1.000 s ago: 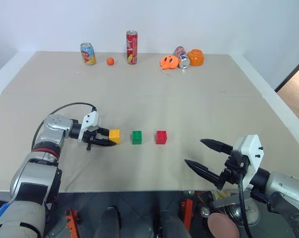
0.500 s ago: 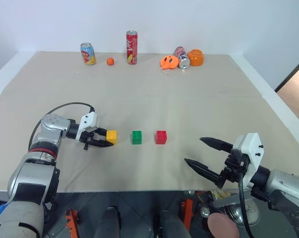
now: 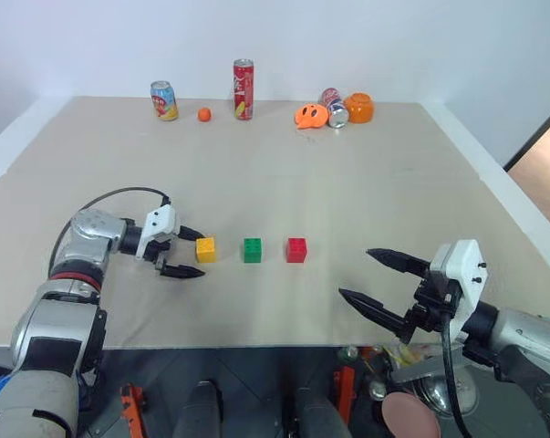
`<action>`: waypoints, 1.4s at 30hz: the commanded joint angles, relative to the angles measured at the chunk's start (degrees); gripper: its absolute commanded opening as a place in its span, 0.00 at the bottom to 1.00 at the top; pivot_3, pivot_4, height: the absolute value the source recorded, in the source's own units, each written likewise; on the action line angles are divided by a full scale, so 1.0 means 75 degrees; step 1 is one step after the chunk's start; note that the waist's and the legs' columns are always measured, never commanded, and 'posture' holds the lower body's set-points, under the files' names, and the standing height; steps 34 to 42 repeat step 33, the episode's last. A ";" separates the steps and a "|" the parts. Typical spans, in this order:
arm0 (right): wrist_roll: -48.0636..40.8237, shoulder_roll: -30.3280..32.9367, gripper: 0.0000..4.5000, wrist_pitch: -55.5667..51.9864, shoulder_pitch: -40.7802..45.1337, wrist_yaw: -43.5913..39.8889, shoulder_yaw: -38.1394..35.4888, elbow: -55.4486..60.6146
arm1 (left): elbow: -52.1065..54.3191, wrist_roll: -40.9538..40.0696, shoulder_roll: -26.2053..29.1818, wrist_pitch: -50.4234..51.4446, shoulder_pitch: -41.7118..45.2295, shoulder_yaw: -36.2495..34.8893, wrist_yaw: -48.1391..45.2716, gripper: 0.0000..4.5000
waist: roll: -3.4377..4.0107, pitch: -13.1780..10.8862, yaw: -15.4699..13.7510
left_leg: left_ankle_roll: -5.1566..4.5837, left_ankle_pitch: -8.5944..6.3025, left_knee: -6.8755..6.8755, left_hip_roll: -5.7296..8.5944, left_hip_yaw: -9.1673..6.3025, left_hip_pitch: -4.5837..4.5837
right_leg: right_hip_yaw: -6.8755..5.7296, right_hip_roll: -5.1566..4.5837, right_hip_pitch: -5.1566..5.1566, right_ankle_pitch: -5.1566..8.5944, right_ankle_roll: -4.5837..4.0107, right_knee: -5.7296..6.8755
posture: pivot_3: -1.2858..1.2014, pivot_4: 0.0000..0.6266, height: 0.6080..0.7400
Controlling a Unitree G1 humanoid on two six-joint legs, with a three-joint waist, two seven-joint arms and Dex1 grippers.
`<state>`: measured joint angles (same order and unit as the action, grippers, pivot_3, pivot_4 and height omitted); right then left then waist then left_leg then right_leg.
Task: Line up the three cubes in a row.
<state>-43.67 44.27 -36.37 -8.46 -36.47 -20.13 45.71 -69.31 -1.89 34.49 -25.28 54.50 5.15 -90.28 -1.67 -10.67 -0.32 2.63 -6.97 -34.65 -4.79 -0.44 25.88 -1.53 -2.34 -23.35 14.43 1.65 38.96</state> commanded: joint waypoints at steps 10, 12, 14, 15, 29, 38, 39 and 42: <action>0.0468 0.0541 1.00 0.0538 0.2018 -0.1036 0.0530 -0.1775 | 0.1084 -0.0652 0.1902 0.1373 -0.0458 -0.0061 -0.0197 0.99 | 0.0000 -0.0002 0.0043 | 0.0001 -0.0001 0.0016 -0.0003 0.0012 0.0008 | 0.0022 0.0009 -0.0014 0.0048 0.0022 0.0000 | 0.52 0.24 1.00; 0.0701 0.0119 1.00 0.0638 0.2751 -0.0540 0.0757 -0.2215 | 0.2046 -0.1316 0.1929 0.2337 -0.0994 -0.0831 0.0414 0.99 | 0.0002 -0.0004 0.0043 | 0.0000 0.0000 0.0018 -0.0007 0.0010 0.0007 | 0.0018 0.0011 -0.0016 0.0048 0.0019 0.0002 | 0.52 0.24 1.00; 0.1018 -0.0372 1.00 0.0648 0.3191 0.0083 0.0954 -0.2559 | 0.3800 -0.2038 0.1910 0.3396 -0.2098 -0.1638 0.1281 0.99 | 0.0002 -0.0003 0.0040 | 0.0000 0.0000 0.0016 -0.0019 0.0009 0.0008 | 0.0008 0.0013 -0.0014 0.0047 0.0015 0.0005 | 0.52 0.24 1.00; 0.1189 -0.0620 1.00 0.0675 0.3311 0.0361 0.1045 -0.2736 | 0.4745 -0.2313 0.1818 0.3869 -0.2722 -0.2059 0.1866 0.99 | 0.0003 -0.0002 0.0057 | 0.0001 0.0000 0.0018 -0.0023 0.0011 0.0006 | 0.0009 0.0012 -0.0012 0.0047 0.0015 0.0004 | 0.52 0.24 1.00; 0.4255 -0.3266 1.00 0.1772 0.4433 0.3496 0.2143 -0.6362 | 1.1896 -0.3512 -0.1376 0.7745 -0.6925 -0.4302 0.9018 0.99 | 0.0004 -0.0002 0.0010 | 0.0018 -0.0009 0.0024 -0.0033 0.0044 -0.0061 | 0.0090 0.0050 0.0001 0.0006 0.0000 0.0010 | 0.52 0.24 1.00; 0.4430 -0.3738 1.00 0.2057 0.4600 0.3929 0.2044 -0.6812 | 1.2316 -0.3423 -0.2074 0.7583 -0.7259 -0.4454 0.9999 0.99 | -0.0004 0.0003 0.0011 | 0.0018 -0.0009 0.0023 -0.0030 0.0068 -0.0088 | 0.0137 0.0054 0.0003 -0.0017 0.0002 0.0008 | 0.52 0.24 1.00; 0.4430 -0.3738 1.00 0.2057 0.4600 0.3929 0.2044 -0.6812 | 1.2316 -0.3423 -0.2074 0.7583 -0.7259 -0.4454 0.9999 0.99 | -0.0004 0.0003 0.0011 | 0.0018 -0.0009 0.0023 -0.0030 0.0068 -0.0088 | 0.0137 0.0054 0.0003 -0.0017 0.0002 0.0008 | 0.52 0.24 1.00; 0.4430 -0.3738 1.00 0.2057 0.4600 0.3929 0.2044 -0.6812 | 1.2316 -0.3423 -0.2074 0.7583 -0.7259 -0.4454 0.9999 0.99 | -0.0004 0.0003 0.0011 | 0.0018 -0.0009 0.0023 -0.0030 0.0068 -0.0088 | 0.0137 0.0054 0.0003 -0.0017 0.0002 0.0008 | 0.52 0.24 1.00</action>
